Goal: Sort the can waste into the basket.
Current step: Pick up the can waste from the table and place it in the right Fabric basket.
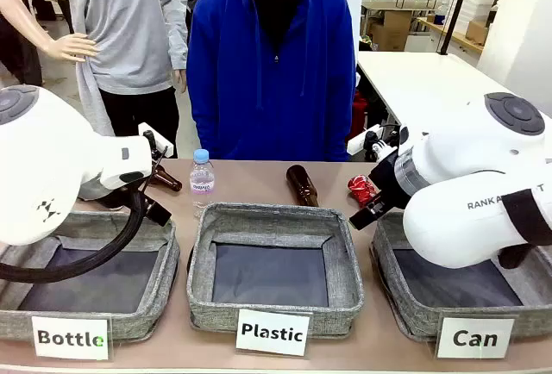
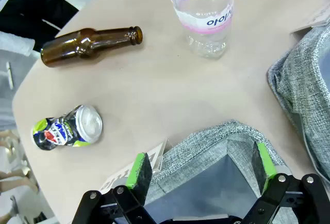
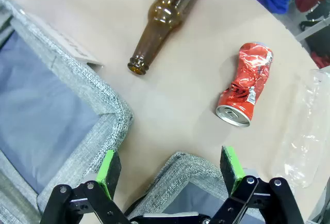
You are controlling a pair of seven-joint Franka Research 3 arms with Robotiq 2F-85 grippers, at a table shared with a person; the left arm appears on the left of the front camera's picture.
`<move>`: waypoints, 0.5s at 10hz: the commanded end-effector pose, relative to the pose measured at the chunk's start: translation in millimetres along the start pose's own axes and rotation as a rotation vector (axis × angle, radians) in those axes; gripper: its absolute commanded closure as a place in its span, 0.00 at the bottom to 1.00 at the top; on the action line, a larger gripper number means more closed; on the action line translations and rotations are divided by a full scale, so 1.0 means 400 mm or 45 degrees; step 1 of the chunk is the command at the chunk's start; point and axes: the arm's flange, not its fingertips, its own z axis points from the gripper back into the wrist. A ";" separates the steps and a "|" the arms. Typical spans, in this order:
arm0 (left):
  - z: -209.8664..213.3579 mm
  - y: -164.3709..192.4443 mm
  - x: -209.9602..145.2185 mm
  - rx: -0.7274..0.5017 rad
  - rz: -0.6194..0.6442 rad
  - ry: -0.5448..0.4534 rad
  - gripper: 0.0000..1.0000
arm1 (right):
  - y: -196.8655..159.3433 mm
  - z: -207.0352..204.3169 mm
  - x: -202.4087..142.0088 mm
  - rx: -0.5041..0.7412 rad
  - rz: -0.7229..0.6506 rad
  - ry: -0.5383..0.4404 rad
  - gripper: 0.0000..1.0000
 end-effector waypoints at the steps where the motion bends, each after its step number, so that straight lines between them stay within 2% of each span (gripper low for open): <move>1: 0.000 0.000 0.000 0.000 0.000 0.000 0.00 | 0.000 0.000 0.000 0.000 0.000 0.000 0.00; 5: 0.000 0.000 0.000 0.000 0.000 0.000 0.00 | 0.000 0.000 0.000 0.000 0.000 0.000 0.00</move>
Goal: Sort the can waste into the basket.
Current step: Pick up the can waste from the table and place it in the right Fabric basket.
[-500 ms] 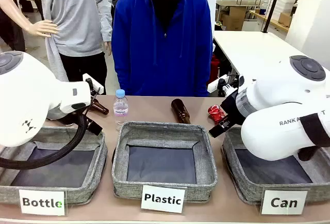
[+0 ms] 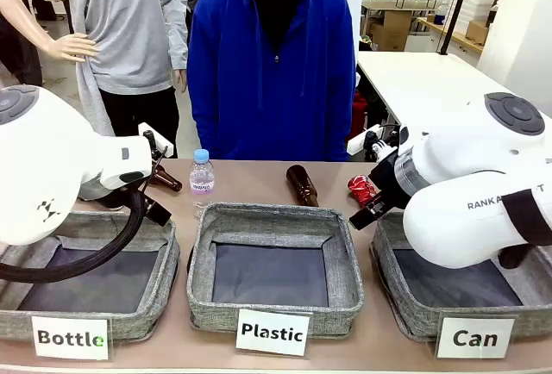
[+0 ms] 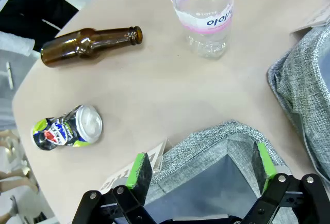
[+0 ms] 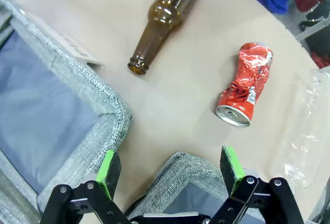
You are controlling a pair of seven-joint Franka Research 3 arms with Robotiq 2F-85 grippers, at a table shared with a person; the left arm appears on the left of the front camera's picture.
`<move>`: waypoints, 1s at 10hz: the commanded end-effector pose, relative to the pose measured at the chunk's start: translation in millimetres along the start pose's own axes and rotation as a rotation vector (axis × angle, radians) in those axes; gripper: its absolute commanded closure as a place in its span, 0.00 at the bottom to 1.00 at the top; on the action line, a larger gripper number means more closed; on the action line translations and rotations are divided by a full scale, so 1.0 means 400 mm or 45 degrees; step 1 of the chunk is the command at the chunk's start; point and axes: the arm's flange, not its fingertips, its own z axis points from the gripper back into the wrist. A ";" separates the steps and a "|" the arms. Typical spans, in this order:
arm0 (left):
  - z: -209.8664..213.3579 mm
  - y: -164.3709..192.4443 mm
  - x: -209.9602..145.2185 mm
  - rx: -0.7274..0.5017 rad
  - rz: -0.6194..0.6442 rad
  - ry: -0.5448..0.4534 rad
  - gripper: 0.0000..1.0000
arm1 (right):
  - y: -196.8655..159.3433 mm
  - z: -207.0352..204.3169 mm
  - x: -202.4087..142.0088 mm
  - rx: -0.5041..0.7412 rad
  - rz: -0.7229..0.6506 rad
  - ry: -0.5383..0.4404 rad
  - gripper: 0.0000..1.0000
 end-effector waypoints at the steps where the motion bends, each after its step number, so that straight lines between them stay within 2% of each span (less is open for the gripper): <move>1: 0.000 0.000 0.000 0.000 0.000 0.000 0.00 | 0.000 0.000 0.000 0.000 -0.001 0.000 0.00; 10: 0.000 0.000 0.000 0.000 0.000 0.000 0.00 | 0.000 0.000 0.000 0.000 -0.001 0.000 0.00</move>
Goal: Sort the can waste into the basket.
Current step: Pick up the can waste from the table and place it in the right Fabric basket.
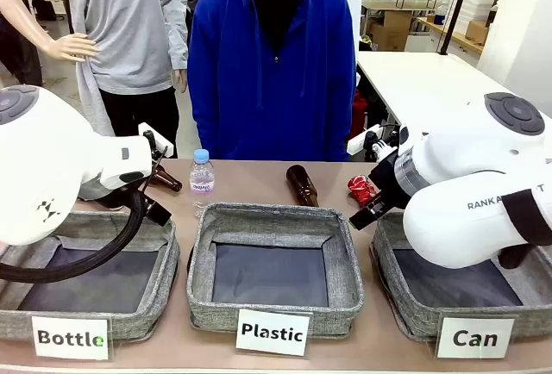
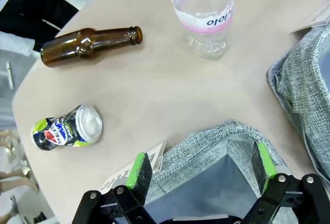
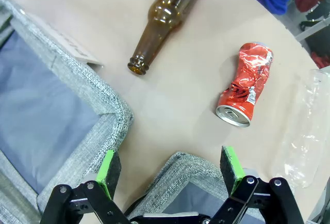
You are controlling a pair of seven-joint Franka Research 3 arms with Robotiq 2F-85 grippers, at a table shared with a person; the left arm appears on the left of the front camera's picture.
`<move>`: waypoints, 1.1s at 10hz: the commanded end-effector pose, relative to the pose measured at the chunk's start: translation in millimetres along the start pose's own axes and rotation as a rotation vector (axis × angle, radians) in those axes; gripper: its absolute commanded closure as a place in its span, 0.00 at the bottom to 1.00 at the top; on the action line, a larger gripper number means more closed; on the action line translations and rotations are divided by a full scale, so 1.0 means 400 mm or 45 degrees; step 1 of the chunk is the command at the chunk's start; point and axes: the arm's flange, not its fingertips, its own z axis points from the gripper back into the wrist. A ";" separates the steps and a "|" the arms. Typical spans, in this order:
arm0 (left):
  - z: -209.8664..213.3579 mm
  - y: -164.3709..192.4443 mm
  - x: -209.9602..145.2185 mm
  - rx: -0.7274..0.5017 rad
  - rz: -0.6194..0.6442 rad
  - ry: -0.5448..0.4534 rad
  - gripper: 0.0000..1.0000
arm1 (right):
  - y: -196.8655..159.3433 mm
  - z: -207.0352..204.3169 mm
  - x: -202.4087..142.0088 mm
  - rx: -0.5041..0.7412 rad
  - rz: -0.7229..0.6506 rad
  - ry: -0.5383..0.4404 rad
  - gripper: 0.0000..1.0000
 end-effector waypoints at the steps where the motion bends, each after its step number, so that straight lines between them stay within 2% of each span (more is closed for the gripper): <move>1: 0.000 0.000 0.000 0.000 0.000 0.000 0.00 | 0.000 0.000 0.000 0.000 -0.001 0.000 0.00; 2: 0.000 0.000 0.000 0.000 0.000 0.000 0.00 | 0.000 0.000 0.000 0.000 0.000 0.000 0.00; 3: 0.000 0.000 0.000 0.000 0.000 0.000 0.00 | -0.012 0.050 0.006 0.076 -0.011 0.036 0.00; 4: 0.095 0.015 0.004 -0.055 -0.020 -0.039 0.00 | -0.032 0.136 0.019 0.267 -0.124 0.016 0.00; 5: 0.190 0.028 0.008 -0.137 0.075 -0.162 0.00 | -0.078 0.230 0.024 0.433 -0.328 0.050 0.00; 6: 0.283 0.039 0.005 -0.327 0.187 -0.140 0.00 | -0.128 0.323 0.006 0.566 -0.504 0.035 0.00; 7: 0.339 0.059 -0.029 -0.470 0.315 -0.051 0.00 | -0.180 0.406 -0.042 0.691 -0.665 -0.034 0.00; 8: 0.391 0.100 -0.092 -0.707 0.336 -0.095 0.00 | -0.212 0.444 -0.089 0.748 -0.751 -0.063 0.00; 9: 0.430 0.183 -0.176 -0.834 0.403 -0.190 0.00 | -0.275 0.473 -0.162 0.776 -0.888 -0.114 0.00; 11: 0.465 0.355 -0.340 -0.907 0.832 -0.390 0.00 | -0.406 0.488 -0.321 0.878 -1.227 -0.288 0.00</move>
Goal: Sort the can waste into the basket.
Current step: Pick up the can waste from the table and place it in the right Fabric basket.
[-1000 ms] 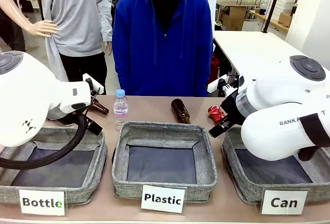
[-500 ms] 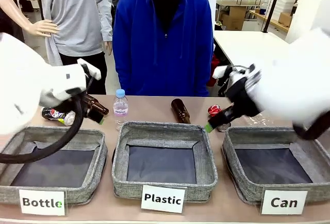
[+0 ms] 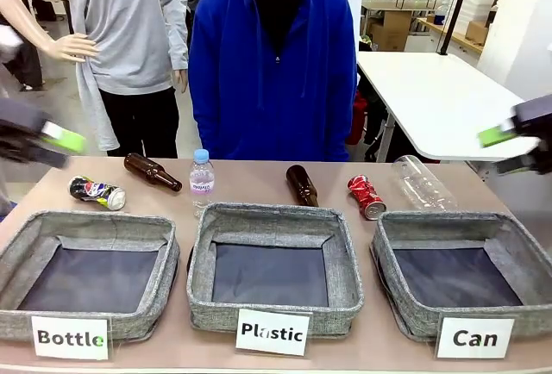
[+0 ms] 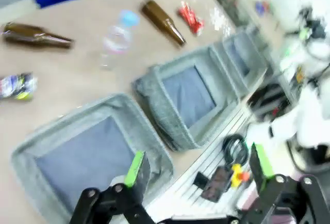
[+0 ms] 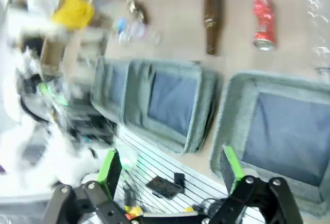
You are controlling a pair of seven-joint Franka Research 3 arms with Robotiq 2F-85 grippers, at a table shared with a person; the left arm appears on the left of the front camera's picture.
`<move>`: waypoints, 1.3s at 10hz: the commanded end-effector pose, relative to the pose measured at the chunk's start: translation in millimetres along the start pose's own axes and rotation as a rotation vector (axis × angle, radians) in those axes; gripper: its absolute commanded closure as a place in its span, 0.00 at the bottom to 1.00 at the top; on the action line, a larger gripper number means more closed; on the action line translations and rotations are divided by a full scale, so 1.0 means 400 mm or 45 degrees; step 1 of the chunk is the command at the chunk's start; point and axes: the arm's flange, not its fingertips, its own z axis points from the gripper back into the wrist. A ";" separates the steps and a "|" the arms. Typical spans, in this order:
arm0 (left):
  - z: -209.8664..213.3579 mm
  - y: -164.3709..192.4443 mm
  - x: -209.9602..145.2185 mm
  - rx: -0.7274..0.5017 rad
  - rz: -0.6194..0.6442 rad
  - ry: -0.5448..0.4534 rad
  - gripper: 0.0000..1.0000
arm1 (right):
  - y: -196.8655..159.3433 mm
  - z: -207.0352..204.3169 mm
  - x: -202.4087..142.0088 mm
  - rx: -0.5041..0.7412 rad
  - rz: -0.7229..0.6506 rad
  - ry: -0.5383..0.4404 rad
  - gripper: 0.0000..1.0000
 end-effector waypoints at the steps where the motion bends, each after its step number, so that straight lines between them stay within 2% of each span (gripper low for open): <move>1: 0.135 0.174 -0.180 0.019 0.333 -0.350 0.00 | -0.156 0.053 -0.046 0.170 -0.263 -0.239 0.00; 2: 0.173 0.235 -0.270 -0.003 0.478 -0.512 0.00 | -0.227 0.095 -0.072 0.208 -0.368 -0.333 0.00; 4: 0.155 0.342 -0.353 -0.081 0.629 -0.657 0.00 | -0.286 0.138 -0.117 0.178 -0.407 -0.538 0.00; 5: 0.127 0.341 -0.392 -0.101 0.653 -0.752 0.00 | -0.297 0.152 -0.131 0.182 -0.381 -0.574 0.00; 6: 0.097 0.304 -0.395 -0.035 0.634 -0.828 0.00 | -0.305 0.215 -0.040 0.175 -0.468 -0.433 0.00; 7: 0.363 0.418 -0.294 -0.024 0.698 -0.674 0.00 | -0.305 0.215 -0.040 0.175 -0.468 -0.433 0.00; 12: 0.353 0.427 -0.295 -0.027 0.730 -0.670 0.00 | -0.305 0.215 -0.040 0.175 -0.468 -0.433 0.00; 13: 0.389 0.409 -0.288 0.195 0.690 -0.672 0.00 | -0.305 0.215 -0.040 0.175 -0.468 -0.433 0.00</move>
